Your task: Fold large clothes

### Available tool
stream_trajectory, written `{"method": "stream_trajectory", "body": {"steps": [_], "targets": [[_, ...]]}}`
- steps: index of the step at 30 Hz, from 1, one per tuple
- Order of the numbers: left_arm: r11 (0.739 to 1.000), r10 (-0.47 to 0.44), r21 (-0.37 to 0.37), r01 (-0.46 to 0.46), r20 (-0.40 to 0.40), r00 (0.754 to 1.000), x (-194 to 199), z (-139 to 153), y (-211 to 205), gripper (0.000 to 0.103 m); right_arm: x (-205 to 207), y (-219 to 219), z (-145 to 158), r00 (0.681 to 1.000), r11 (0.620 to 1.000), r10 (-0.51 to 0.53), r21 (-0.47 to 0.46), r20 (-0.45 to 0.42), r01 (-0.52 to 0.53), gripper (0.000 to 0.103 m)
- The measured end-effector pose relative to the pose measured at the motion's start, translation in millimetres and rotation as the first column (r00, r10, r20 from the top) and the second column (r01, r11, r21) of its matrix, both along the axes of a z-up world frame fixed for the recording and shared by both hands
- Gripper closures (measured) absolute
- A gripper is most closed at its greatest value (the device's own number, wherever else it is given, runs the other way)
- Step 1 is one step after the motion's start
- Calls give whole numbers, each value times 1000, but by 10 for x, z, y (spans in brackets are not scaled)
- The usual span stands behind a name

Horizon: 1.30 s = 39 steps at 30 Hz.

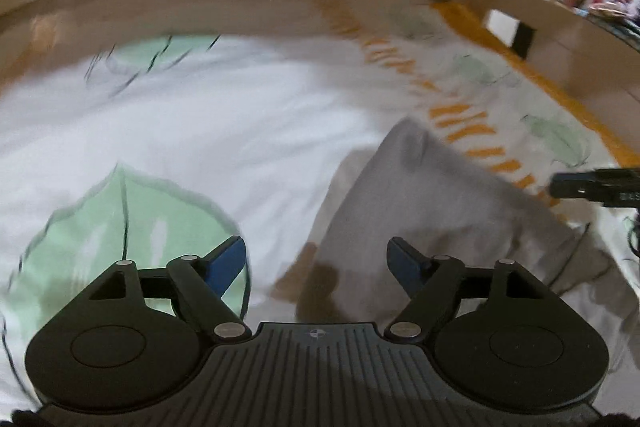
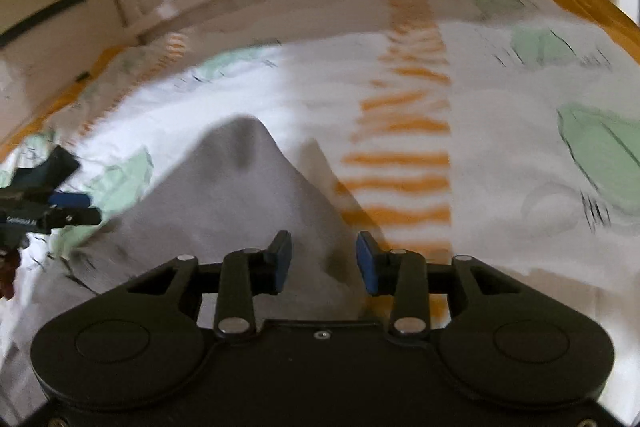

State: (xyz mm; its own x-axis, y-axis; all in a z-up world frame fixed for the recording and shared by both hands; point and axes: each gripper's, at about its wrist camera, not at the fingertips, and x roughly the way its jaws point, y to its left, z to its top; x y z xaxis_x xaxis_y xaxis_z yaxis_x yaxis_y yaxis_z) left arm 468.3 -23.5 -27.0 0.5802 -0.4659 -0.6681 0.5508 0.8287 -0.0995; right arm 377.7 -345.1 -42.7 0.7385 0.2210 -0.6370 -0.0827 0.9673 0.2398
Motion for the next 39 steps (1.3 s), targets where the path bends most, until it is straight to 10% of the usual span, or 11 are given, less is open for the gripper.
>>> {"method": "stream_trajectory", "body": {"steps": [14, 16, 17, 19, 21, 22, 30, 39], "targets": [[969, -195, 155, 191, 7, 981, 445, -330, -723, 27, 942, 547, -76, 978, 973, 204, -95, -51, -209, 36], [964, -215, 152, 217, -28, 976, 502, -397, -762, 45, 1000, 600, -135, 975, 971, 214, -98, -59, -219, 36], [960, -232, 148, 238, -57, 971, 537, -430, -793, 74, 1020, 615, -160, 975, 971, 215, -94, -62, -220, 38], [956, -257, 121, 267, -93, 962, 557, -484, -824, 96, 1041, 626, -194, 977, 973, 206, -92, -63, -211, 56], [954, -260, 138, 265, -54, 964, 502, -465, -831, 96, 1048, 627, -212, 979, 975, 193, -99, -71, -199, 93], [953, -263, 146, 264, -20, 964, 451, -434, -819, 96, 1033, 623, -202, 980, 975, 187, -106, -65, -193, 93], [963, -267, 39, 265, 239, 934, -169, 74, -375, 99, 432, 522, 236, 963, 967, 222, -157, 150, -198, 93], [895, -442, 113, 431, 342, 829, -1410, 162, 65, 99, -824, 732, 540, 883, 903, 398, -278, 248, -329, 94]]}}
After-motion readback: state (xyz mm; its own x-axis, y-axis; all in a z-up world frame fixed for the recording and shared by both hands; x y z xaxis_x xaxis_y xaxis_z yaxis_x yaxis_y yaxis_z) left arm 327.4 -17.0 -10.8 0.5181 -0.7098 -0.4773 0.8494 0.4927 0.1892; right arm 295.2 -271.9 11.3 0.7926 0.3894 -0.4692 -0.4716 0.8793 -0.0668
